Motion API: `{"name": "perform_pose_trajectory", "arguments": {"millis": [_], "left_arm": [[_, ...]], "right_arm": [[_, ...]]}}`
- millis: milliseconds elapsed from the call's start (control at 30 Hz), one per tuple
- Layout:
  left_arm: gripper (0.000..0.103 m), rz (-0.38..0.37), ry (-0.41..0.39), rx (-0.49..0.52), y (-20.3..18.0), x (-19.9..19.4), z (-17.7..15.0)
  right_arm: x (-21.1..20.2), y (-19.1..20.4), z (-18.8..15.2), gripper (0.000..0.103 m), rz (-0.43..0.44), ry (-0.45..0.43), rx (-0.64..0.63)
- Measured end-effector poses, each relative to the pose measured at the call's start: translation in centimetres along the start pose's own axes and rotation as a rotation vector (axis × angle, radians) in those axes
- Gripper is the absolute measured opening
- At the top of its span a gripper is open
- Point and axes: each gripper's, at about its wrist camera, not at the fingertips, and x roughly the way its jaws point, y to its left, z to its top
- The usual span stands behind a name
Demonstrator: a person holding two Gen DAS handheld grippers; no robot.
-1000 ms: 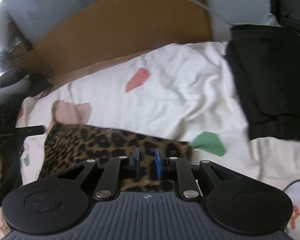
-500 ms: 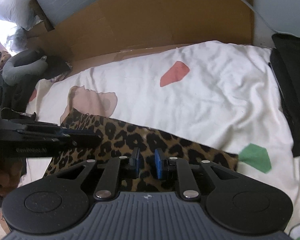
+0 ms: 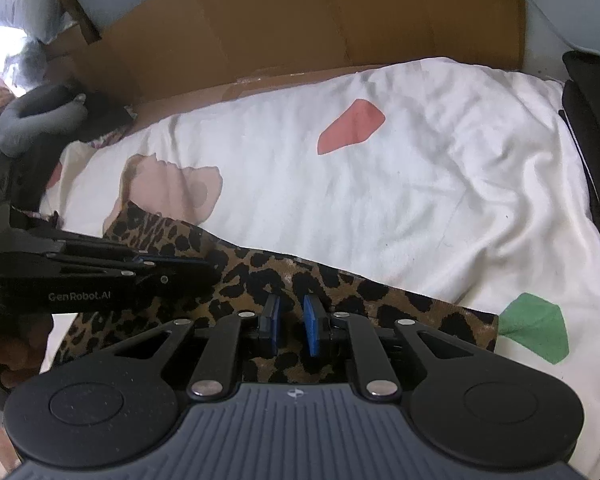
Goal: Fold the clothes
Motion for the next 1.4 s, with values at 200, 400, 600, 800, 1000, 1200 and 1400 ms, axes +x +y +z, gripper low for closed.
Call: {"name": "perform_pose_trajectory", "arguments": {"millis": [200, 400, 600, 800, 1000, 1200, 1400], "left_arm": [[0.005, -0.013, 0.004, -0.002, -0.2, -0.5, 0.1], [0.007, -0.048, 0.016, 0.083, -2.3, -0.9, -0.6], [0.002, -0.073, 0.04, -0.012, -0.7, 0.6, -0.6], [0.003, -0.046, 0.034, 0.031, -1.4, 0.7, -0.9], [0.003, -0.03, 0.039, 0.057, -1.8, 1.0, -0.8], [0.003, -0.011, 0.039, 0.087, -2.3, 1.1, -0.9], [0.003, -0.008, 0.038, 0.094, -2.3, 1.2, -0.9]], "right_arm": [[0.2, 0.1, -0.4, 0.018, -0.005, 0.001, -0.016], [-0.7, 0.4, -0.6, 0.019, 0.011, 0.001, -0.012], [-2.4, 1.7, -1.9, 0.017, 0.063, -0.008, -0.056], [-3.5, 3.1, -4.2, 0.018, 0.072, 0.04, -0.137], [-5.1, 2.2, -6.7, 0.031, 0.074, 0.058, -0.118], [-6.8, 1.8, -9.6, 0.044, 0.053, 0.076, -0.152], [-7.7, 1.0, -11.3, 0.044, 0.0, 0.093, -0.161]]}}
